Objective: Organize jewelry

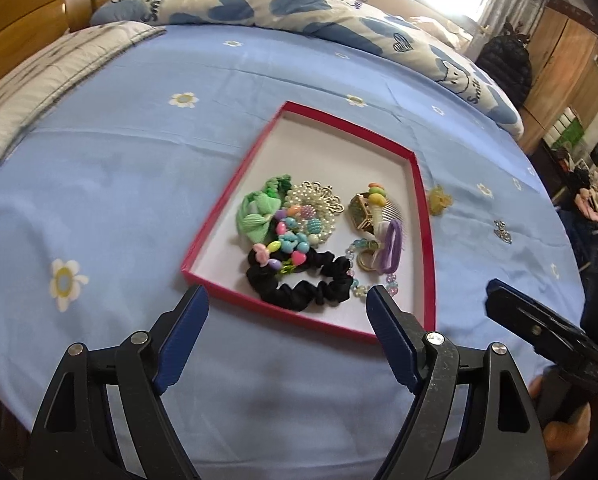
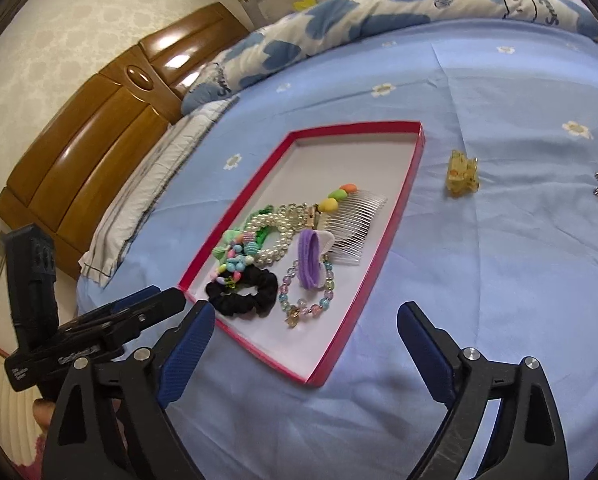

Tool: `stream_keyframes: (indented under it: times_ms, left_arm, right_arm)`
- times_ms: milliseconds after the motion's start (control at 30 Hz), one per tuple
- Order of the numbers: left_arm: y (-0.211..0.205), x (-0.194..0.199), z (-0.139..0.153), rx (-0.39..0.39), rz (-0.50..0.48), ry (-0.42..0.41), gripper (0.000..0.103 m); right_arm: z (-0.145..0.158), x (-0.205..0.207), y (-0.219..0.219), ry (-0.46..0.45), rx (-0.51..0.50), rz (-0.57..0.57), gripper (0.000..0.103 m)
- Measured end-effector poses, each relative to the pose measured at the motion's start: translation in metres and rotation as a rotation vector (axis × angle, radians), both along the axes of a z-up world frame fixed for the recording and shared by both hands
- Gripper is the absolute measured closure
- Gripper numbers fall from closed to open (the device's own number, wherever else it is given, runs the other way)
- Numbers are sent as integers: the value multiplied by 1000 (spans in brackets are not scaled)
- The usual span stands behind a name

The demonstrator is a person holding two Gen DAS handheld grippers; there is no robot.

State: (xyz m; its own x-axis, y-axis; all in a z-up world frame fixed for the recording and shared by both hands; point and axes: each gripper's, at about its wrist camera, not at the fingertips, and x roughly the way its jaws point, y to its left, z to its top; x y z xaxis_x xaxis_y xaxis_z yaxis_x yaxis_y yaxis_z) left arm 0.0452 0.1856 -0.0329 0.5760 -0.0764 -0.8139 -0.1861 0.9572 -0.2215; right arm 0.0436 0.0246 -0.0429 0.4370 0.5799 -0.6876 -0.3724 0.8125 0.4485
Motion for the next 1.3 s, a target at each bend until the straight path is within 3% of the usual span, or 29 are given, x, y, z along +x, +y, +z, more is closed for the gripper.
stream_keyframes:
  times_ms: [100,267,367,467,533,733,900,1300]
  left_arm:
    - [1,-8,3,-8,7,-6,22]
    - [-4,-26,10,59,20,-62,22]
    - [-8,-35,15,88,17,-71,21]
    - [-16,-35,18,113,-12,-14,21]
    - [-21,-38,25,129,-27,-24,20]
    - [-30,-45,54,186,-46,-80,19]
    - [-28,-49,64,244,-11,-151,15]
    - [-28,-48,13,209,-5,-91,15]
  right_arm:
    - [5,-13,-7,-56,23,-18,9]
    - [9,-32,-12,-138,-16,-41,9]
    - [5,-39,-5,-100,-104,18,9]
    - [-2,-41,-4,-9,-184,-3,7]
    - [0,-42,-5,6,-211,-9,7]
    - [48,-56,8,-140,-343,13,2]
    - [83,-63,7,-257,-304,20,0]
    - [12,-60,12,-165,-219,-21,0]
